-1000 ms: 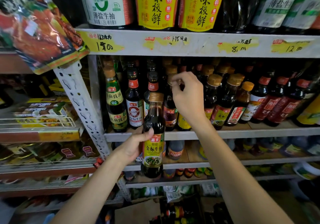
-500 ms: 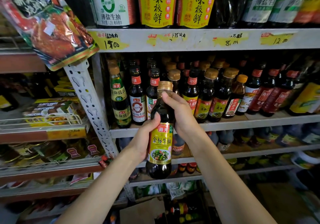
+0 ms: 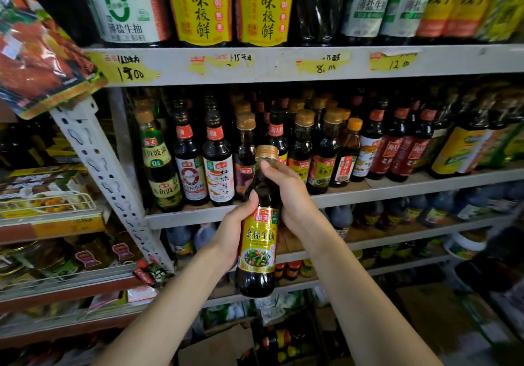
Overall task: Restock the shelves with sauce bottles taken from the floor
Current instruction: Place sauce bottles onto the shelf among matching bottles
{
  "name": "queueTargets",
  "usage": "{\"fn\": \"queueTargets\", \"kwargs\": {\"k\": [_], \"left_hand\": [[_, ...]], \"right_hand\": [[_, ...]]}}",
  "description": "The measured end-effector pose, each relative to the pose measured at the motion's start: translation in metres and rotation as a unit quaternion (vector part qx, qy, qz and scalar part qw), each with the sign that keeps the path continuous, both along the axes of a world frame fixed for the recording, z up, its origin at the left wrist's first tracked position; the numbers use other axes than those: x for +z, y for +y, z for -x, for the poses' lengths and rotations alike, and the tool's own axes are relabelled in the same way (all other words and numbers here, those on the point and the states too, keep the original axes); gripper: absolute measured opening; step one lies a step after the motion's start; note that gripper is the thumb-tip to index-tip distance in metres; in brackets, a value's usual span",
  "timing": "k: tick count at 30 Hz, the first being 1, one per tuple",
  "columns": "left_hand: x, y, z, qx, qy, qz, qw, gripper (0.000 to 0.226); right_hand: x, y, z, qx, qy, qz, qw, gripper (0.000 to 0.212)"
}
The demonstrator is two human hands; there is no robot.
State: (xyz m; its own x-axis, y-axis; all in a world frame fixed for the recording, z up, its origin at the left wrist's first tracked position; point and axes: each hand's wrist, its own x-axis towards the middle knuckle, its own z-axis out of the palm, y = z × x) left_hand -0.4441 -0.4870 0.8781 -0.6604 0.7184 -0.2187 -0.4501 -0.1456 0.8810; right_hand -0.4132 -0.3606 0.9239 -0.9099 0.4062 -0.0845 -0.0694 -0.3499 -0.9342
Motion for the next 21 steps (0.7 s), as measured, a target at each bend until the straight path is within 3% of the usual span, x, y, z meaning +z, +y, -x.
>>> {"fn": "queueTargets", "kwargs": {"k": [4, 9, 21], "left_hand": [[-0.007, 0.031, -0.014, -0.009, -0.01, 0.008, 1.0, 0.06], [-0.014, 0.086, -0.04, -0.01, -0.016, 0.015, 1.0, 0.06], [-0.019, 0.213, -0.108, 0.029, -0.087, -0.034, 0.995, 0.07]], "right_hand": [[-0.004, 0.031, -0.016, -0.001, -0.011, 0.009, 1.0, 0.028], [-0.012, 0.087, -0.042, 0.002, -0.028, 0.023, 0.999, 0.031], [-0.013, 0.213, -0.089, 0.05, -0.053, 0.037, 0.997, 0.017]]}}
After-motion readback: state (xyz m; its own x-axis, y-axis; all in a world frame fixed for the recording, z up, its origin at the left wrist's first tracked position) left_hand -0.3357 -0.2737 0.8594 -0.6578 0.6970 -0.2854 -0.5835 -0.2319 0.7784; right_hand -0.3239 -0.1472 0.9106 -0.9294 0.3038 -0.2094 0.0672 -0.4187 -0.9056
